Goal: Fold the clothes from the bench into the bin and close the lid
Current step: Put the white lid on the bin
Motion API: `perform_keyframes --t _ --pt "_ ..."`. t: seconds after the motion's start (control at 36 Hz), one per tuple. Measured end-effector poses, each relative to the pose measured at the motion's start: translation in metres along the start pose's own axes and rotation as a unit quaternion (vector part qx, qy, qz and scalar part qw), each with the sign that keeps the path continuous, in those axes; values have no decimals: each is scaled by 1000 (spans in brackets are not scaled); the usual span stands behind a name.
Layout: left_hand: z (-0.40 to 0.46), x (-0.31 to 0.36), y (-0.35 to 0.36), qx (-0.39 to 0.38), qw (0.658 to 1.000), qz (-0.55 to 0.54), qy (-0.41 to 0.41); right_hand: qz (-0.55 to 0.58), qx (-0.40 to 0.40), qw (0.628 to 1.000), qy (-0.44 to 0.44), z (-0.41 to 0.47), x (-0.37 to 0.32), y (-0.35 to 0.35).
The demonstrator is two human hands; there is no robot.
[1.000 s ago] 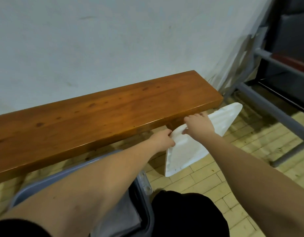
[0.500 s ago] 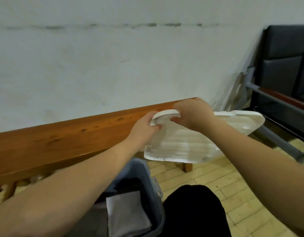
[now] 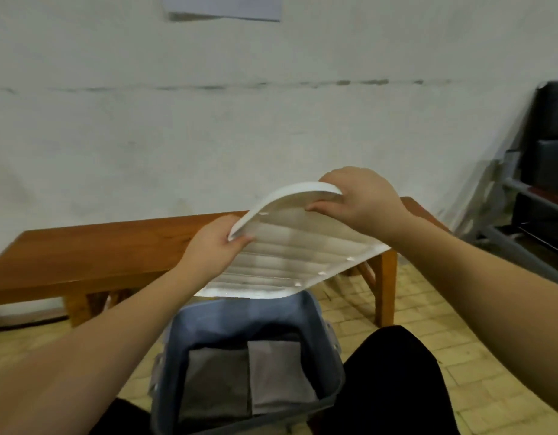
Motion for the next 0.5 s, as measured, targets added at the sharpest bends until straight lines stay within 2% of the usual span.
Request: perform_keyframes --t 0.06,0.11,0.17,0.22,0.25,0.28,0.31,0.36,0.39,0.44,0.5 --pt "-13 -1 -8 0 998 55 38 78 -14 996 38 -8 -2 10" --pt "-26 0 -11 0 989 129 77 109 -54 990 65 -16 -1 23" --pt "-38 -4 -12 17 975 193 109 126 -134 980 79 -25 6 37" --pt "-49 -12 -9 27 962 242 125 177 -265 936 152 -39 23 47" --pt "-55 -19 -6 24 955 263 135 232 -317 894 214 -47 30 51" --pt "-61 -25 -2 19 948 280 150 300 -332 847 287 -53 38 57" --pt "-67 -31 3 15 941 297 164 360 -320 796 367 -60 43 65" --pt "-77 -38 13 0 923 340 181 471 -277 657 519 -72 45 88" --pt "-81 -43 21 -12 914 362 185 500 -280 600 559 -80 41 103" --pt "-90 -49 36 -31 899 384 206 554 -294 524 576 -92 26 131" --pt "-99 -56 52 -61 895 376 232 586 -265 485 592 -96 16 158"
Point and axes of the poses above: each hand's wrist, its own z-axis towards the middle knuckle, its own y-axis out of the palm, x = y × z, the point moved 1 cm from there along z, towards the middle knuckle, and after that the axes turned 2 degrees about -x, right-handed, at the moved point
